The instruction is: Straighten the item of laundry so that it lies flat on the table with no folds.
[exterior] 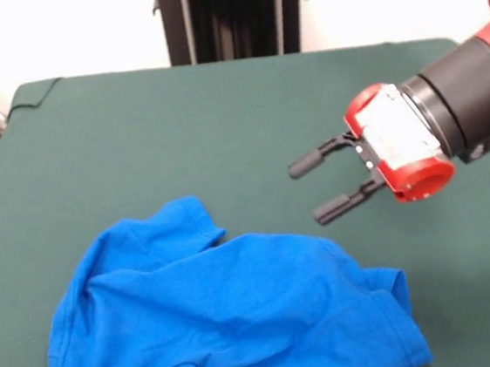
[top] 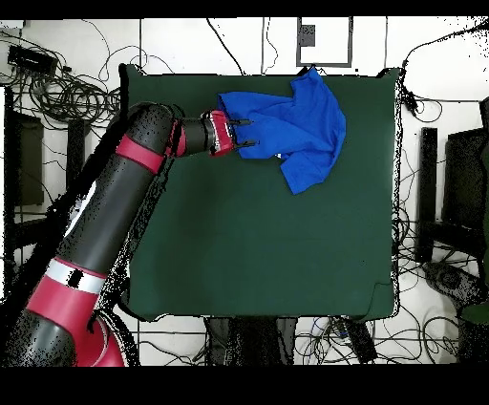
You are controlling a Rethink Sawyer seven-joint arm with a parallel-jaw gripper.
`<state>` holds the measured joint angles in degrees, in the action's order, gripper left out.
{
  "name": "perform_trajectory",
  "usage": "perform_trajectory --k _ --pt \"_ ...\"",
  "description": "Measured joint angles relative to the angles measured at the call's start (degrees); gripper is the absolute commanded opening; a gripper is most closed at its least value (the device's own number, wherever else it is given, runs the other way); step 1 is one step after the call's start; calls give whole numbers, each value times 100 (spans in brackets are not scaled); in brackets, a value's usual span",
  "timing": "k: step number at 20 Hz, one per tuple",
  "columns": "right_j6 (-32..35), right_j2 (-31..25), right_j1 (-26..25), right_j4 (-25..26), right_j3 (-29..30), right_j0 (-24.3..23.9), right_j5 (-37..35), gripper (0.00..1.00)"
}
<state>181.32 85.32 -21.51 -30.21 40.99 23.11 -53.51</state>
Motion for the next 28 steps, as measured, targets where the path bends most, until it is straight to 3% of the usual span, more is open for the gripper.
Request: perform_trajectory --k 18,28 --pt "0 512 -457 -262 -1787 -765 -661 100" --pt "0 866 -721 -704 -2263 -963 -782 100"
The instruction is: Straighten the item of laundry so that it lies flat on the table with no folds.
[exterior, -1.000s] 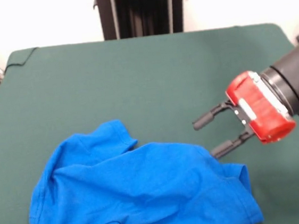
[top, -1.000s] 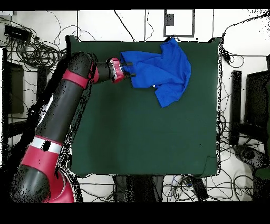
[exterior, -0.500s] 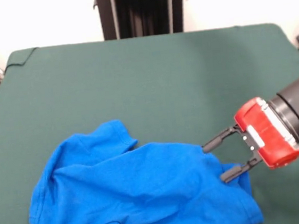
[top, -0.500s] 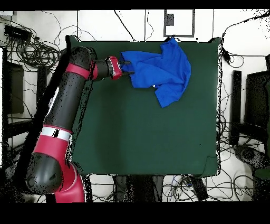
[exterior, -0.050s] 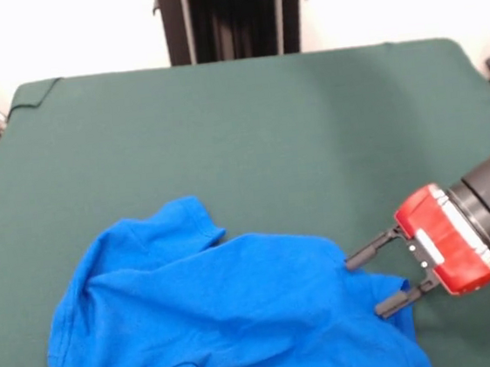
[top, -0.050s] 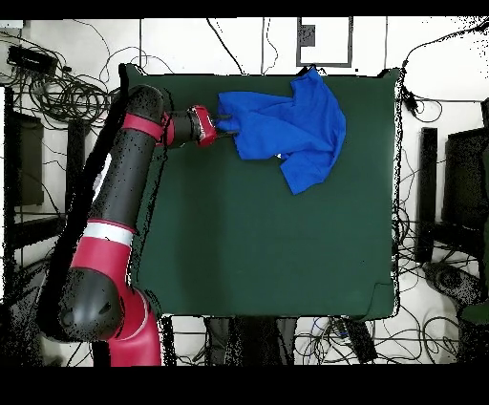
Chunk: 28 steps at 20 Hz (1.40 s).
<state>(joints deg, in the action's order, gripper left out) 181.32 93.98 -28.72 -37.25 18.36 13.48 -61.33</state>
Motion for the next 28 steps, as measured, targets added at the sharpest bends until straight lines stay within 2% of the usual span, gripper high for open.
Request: perform_trajectory --k 8,17,28 --pt "0 425 -96 -396 -194 -43 -103 100" --pt "0 1012 -116 -1063 -342 -147 -187 100" --pt "0 2270 -198 -2080 -387 -467 -194 100"
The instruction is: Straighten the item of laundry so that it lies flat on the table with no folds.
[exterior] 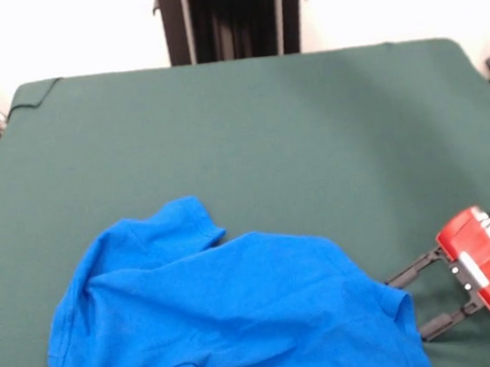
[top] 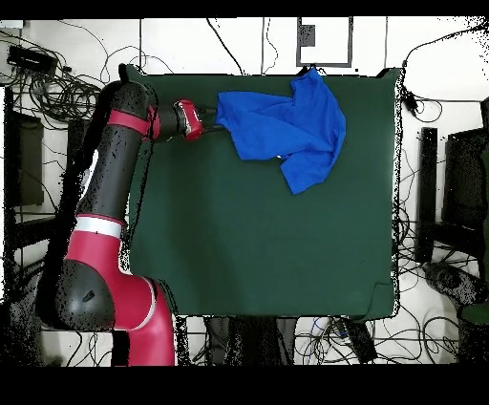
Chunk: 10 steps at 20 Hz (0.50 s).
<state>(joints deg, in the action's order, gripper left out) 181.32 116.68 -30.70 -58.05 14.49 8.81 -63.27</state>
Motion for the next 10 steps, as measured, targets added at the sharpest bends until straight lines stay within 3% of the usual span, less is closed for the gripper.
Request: perform_trajectory --k 10 --pt "0 882 -48 -731 50 -143 -65 100"
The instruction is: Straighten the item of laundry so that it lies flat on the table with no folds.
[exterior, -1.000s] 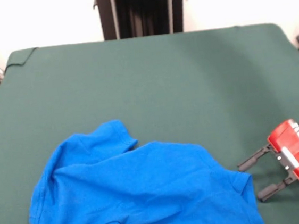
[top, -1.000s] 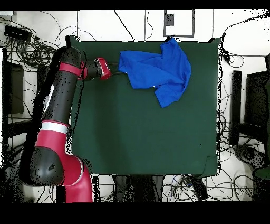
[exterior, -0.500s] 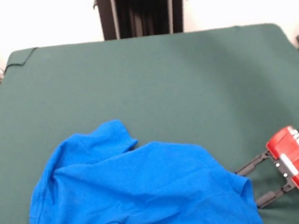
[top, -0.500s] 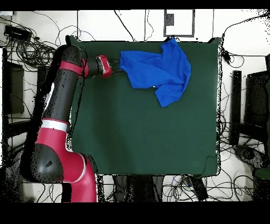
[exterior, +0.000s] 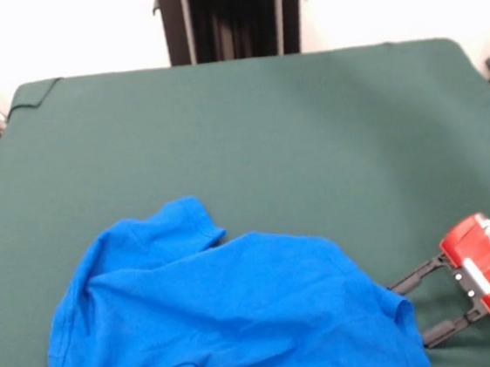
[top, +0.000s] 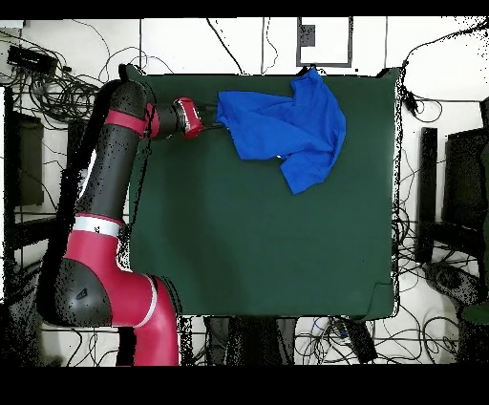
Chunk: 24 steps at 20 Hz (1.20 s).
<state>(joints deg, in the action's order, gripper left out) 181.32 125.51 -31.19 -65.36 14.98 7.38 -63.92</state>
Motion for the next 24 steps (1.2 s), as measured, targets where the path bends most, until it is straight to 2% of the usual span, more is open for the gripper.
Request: perform_trajectory --k 10,24 --pt "0 547 5 -567 4 -114 -557 100" --pt "0 1159 36 -1209 13 -273 -650 100"
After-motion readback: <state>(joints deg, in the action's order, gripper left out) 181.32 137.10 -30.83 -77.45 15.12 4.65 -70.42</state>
